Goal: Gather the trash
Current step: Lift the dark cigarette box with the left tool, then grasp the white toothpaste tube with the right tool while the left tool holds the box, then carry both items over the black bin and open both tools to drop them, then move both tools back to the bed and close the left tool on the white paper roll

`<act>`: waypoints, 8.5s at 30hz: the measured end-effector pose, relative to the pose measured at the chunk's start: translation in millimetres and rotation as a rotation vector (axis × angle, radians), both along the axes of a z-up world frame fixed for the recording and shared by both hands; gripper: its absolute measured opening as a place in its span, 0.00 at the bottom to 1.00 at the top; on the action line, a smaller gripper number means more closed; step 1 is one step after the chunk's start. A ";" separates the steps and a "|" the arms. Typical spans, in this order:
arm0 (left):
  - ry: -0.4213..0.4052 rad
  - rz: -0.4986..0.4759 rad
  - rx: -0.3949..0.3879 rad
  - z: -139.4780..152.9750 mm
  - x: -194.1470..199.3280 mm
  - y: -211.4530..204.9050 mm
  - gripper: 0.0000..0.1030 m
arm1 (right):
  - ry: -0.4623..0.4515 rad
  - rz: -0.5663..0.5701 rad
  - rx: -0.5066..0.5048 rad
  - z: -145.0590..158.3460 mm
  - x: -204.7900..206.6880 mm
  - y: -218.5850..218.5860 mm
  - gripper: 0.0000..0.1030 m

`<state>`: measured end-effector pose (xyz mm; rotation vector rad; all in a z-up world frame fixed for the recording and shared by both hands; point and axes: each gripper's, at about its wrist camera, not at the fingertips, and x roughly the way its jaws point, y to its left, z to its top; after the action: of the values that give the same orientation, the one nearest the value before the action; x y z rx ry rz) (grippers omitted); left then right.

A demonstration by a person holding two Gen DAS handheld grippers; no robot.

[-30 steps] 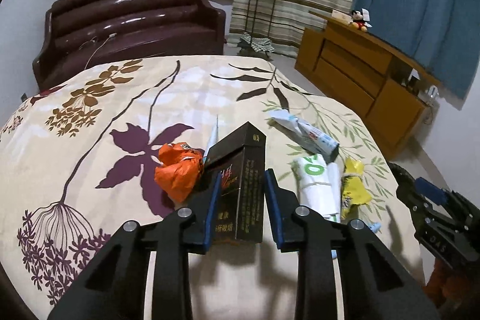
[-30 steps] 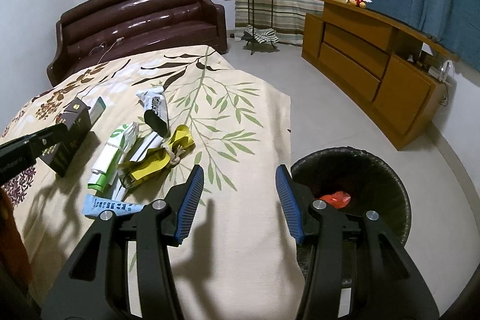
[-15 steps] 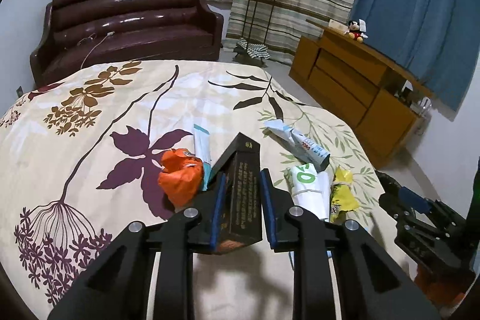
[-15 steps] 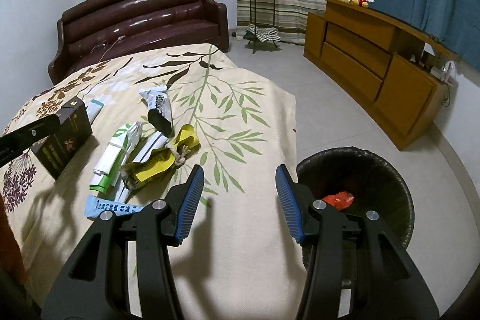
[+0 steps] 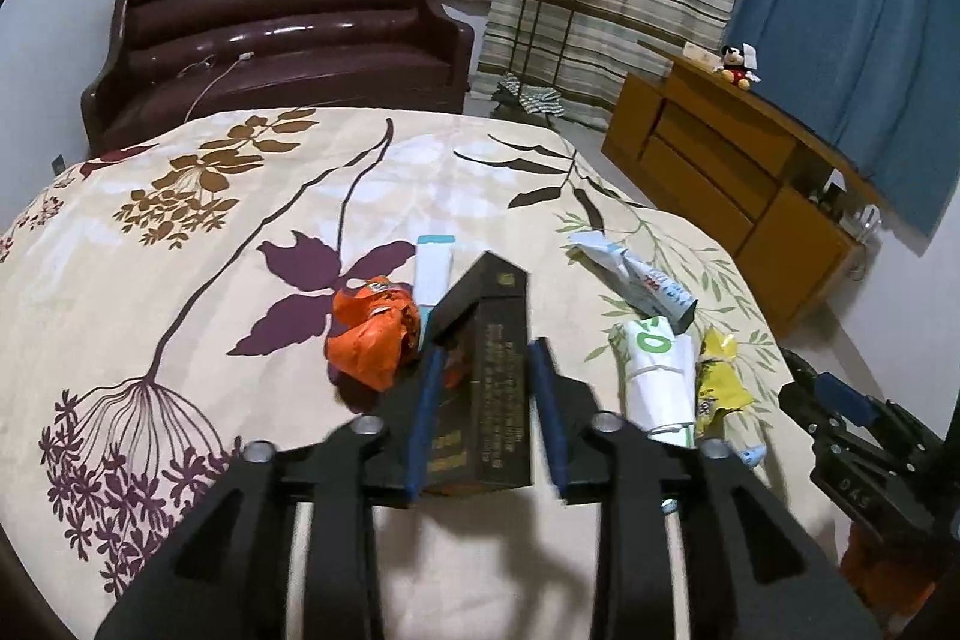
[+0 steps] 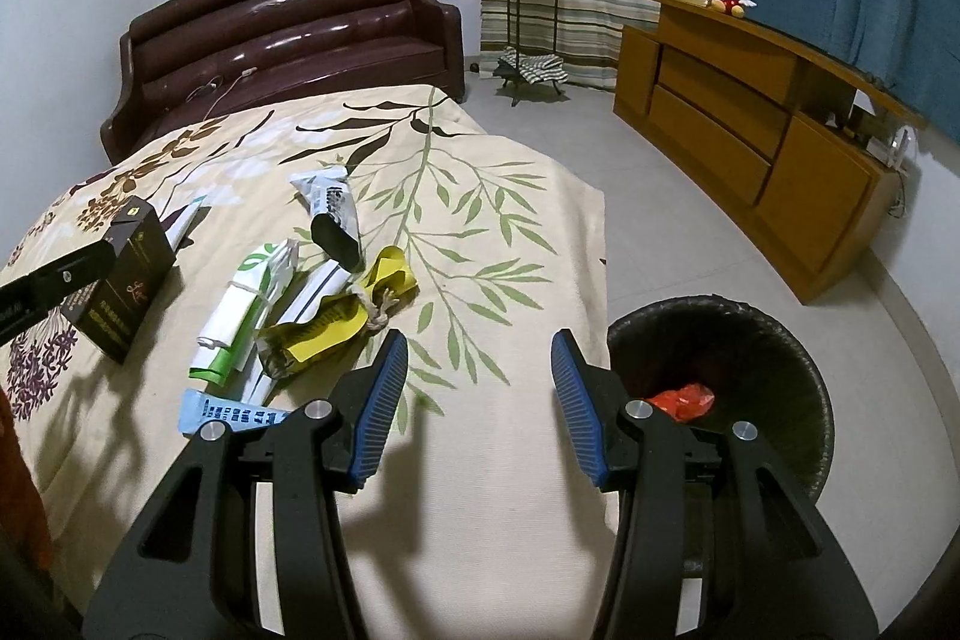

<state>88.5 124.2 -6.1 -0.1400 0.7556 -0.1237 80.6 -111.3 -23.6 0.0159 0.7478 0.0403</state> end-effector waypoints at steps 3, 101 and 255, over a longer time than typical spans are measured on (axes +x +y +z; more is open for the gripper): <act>0.010 0.015 -0.011 -2.1 0.0 5.6 0.38 | 0.000 0.002 -0.002 0.0 0.0 1.7 0.47; 0.044 -0.016 0.037 1.7 9.6 26.7 0.54 | -0.003 0.139 -0.036 18.0 72.7 71.6 0.47; 0.103 -0.084 0.136 -29.8 40.4 -87.6 0.68 | -0.009 -0.081 -0.004 3.0 2.7 -40.5 0.40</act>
<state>128.9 36.6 -35.9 0.0145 0.8699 -0.1455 83.3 -151.9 -20.6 0.0424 0.7380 -0.0380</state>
